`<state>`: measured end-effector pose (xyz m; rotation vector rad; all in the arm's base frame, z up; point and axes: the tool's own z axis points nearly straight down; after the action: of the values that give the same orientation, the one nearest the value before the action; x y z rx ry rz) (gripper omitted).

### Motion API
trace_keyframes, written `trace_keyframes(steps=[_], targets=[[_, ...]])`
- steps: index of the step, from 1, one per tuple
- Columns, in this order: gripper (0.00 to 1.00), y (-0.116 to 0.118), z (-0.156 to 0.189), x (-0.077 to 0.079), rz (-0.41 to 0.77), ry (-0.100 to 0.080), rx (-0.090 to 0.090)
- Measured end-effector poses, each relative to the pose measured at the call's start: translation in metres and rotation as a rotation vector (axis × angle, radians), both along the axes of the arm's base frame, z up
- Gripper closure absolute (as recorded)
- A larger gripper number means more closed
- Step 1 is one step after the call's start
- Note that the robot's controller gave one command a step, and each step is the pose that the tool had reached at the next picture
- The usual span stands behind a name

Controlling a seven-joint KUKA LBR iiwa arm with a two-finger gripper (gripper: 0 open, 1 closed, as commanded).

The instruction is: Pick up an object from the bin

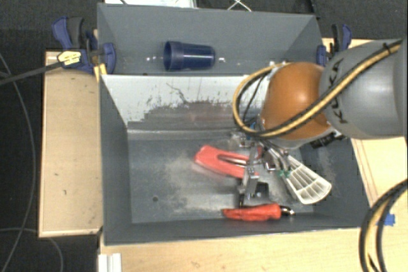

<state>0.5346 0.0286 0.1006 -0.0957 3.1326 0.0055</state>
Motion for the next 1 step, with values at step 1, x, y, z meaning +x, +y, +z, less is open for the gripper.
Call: trace_keyframes(steps=[1], targets=[[0.0,0.0089,-0.0301,0.0077,-0.238,-0.002,0.005]])
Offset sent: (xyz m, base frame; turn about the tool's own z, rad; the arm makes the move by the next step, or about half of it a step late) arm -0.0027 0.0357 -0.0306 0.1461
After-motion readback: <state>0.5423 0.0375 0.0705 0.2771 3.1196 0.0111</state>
